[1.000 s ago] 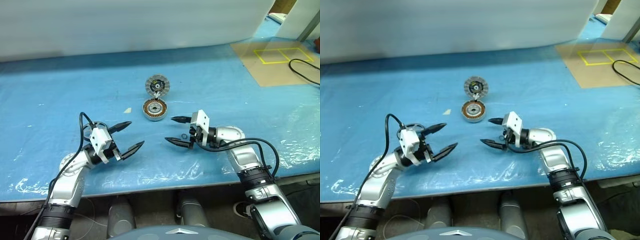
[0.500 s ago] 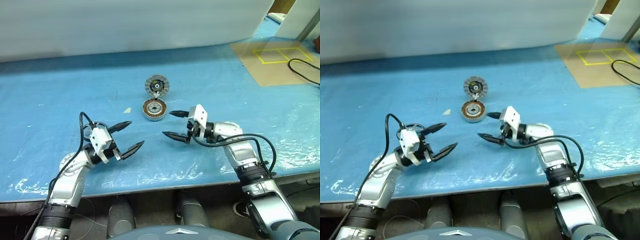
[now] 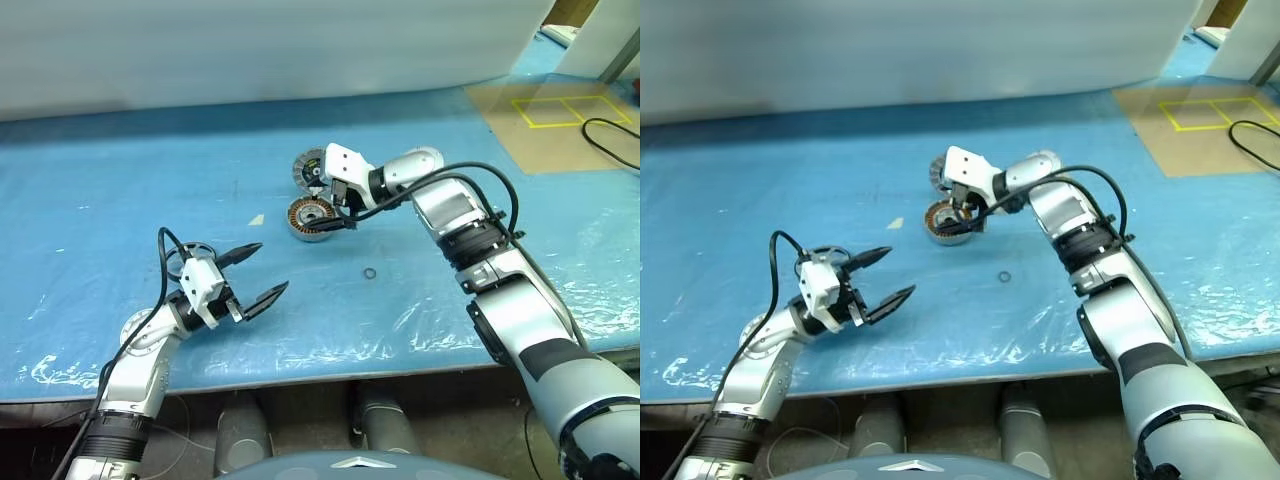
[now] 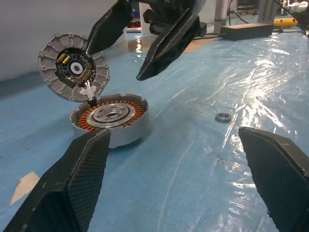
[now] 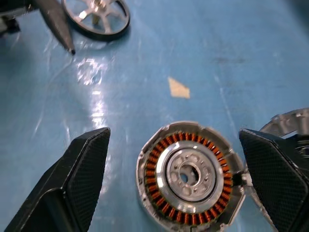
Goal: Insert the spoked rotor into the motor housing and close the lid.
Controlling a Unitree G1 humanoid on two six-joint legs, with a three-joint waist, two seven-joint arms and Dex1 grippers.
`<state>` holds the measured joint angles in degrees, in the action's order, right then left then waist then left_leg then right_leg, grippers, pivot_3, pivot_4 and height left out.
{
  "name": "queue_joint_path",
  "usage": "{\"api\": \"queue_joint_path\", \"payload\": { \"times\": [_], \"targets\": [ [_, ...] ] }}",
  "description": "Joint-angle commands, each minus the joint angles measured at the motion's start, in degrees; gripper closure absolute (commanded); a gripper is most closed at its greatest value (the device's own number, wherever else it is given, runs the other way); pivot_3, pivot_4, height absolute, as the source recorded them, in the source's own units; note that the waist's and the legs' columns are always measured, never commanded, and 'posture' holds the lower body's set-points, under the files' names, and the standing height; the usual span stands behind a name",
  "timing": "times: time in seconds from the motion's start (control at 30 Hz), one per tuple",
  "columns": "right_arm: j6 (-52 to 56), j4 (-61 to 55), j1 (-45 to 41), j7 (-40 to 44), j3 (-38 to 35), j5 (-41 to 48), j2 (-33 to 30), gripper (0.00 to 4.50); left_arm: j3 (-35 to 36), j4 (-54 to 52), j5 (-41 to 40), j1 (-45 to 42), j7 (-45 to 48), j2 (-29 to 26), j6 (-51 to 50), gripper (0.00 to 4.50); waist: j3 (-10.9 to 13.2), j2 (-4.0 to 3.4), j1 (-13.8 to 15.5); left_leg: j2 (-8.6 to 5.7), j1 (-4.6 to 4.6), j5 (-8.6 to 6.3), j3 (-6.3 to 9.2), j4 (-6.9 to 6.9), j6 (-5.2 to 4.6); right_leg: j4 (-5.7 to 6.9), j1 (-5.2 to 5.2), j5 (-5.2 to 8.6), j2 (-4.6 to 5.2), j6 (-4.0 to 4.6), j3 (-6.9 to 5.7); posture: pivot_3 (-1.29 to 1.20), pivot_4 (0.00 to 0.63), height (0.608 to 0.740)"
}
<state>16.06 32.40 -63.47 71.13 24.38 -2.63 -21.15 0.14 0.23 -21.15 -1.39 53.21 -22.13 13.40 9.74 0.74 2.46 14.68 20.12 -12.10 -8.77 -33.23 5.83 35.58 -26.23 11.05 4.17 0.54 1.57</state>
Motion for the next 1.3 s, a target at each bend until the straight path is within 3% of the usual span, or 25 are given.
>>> {"api": "queue_joint_path", "payload": {
  "times": [0.03,0.27,0.57,1.2,1.3],
  "targets": [
    [2.1,3.3,-4.8,5.4,2.9,-2.4,0.5,0.0,0.6,-1.3,0.1,0.8,-0.6,0.1,1.4,0.02,0.0,0.0,0.0,0.0,0.0,-0.03,0.0,0.0,-0.05,0.01,-0.01,0.0,0.0,0.0,0.0,0.0,0.15,0.74],
    [-0.2,12.9,-8.5,4.0,7.2,-9.1,4.9,0.0,0.3,-1.7,0.2,1.2,-1.4,0.3,1.7,0.02,0.0,-0.01,-0.2,0.12,-0.04,-0.04,-0.01,-0.05,-0.08,0.14,-0.07,0.0,0.0,0.04,0.01,0.0,0.15,0.74],
    [-4.5,21.7,-10.2,-1.8,6.6,-13.0,8.7,0.0,0.3,-1.9,0.1,1.7,-1.6,0.3,1.7,0.02,0.0,-0.02,-0.1,0.13,0.0,-0.04,-0.04,-0.08,-0.07,0.13,-0.1,0.01,0.01,0.07,0.0,0.0,0.15,0.74],
    [-8.2,24.4,-9.3,-1.3,7.8,-16.9,10.4,0.0,0.2,-1.7,0.3,1.4,-1.9,0.4,1.7,0.02,0.0,-0.02,-0.1,0.13,-0.02,-0.08,-0.04,-0.1,-0.14,0.18,-0.08,0.01,0.01,0.08,0.0,0.0,0.15,0.74],
    [-8.7,24.7,-9.0,-1.5,7.7,-17.6,10.4,0.56,0.0,-1.7,0.4,1.3,-2.0,0.4,1.6,0.0,0.0,-0.02,-0.1,0.13,-0.02,-0.08,-0.04,-0.1,-0.14,0.18,-0.08,0.01,0.02,0.08,0.0,0.0,0.15,0.74]
  ]
}}
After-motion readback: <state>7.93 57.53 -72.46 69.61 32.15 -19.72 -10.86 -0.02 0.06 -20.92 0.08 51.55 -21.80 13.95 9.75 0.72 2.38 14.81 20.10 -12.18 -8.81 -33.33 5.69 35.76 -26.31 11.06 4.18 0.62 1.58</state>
